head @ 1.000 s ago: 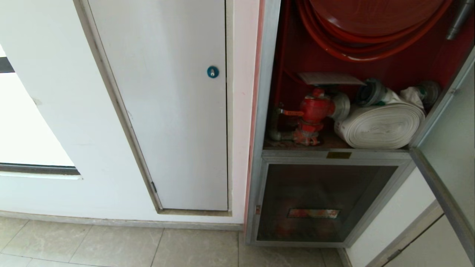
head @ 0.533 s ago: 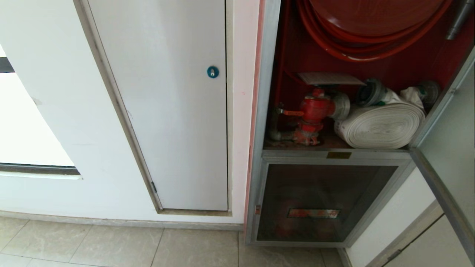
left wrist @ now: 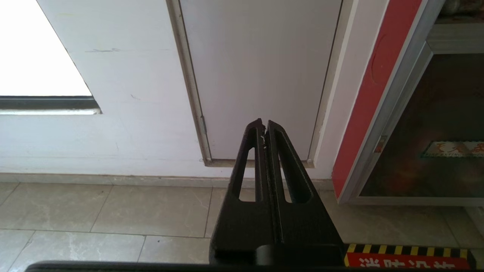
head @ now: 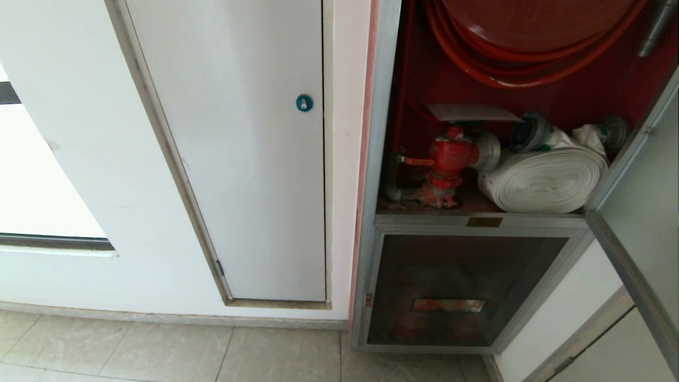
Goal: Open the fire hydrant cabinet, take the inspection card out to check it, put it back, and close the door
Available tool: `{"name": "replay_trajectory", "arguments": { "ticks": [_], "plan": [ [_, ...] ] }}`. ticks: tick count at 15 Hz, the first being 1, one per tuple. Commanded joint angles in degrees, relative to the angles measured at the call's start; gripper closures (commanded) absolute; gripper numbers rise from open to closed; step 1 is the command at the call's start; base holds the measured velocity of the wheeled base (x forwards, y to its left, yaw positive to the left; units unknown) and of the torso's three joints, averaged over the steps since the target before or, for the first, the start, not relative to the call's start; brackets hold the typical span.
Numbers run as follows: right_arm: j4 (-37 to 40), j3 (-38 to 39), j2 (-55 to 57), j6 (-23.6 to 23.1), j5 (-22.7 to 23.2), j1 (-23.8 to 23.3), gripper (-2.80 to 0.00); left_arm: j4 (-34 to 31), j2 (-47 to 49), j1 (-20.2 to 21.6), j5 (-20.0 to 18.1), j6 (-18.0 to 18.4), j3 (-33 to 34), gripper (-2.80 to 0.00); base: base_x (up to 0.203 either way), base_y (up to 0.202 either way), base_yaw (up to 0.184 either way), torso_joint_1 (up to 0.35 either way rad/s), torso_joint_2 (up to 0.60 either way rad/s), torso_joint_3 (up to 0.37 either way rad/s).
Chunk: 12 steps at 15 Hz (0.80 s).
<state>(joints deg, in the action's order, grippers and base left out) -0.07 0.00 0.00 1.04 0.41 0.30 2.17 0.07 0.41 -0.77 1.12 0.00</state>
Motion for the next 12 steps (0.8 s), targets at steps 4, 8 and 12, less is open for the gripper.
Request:
{"name": "replay_trajectory", "arguments": {
  "ticks": [4,8,12],
  "plan": [
    [-0.01,0.00,0.00,0.02,0.02,0.05,0.00,0.03,0.01,0.02,-0.02,0.02,0.79,0.00,0.000,0.000,0.000,0.000,0.00,0.000],
    [-0.01,0.00,0.00,-0.07,-0.06,0.05,0.00,0.03,0.01,0.02,-0.02,-0.06,0.79,0.00,0.000,0.000,0.000,0.000,0.00,0.000],
    [-0.01,0.00,0.00,-0.03,-0.02,0.05,0.00,0.03,0.01,0.02,-0.02,0.02,0.79,0.00,0.000,0.000,0.000,0.000,0.00,0.000]
  ]
}}
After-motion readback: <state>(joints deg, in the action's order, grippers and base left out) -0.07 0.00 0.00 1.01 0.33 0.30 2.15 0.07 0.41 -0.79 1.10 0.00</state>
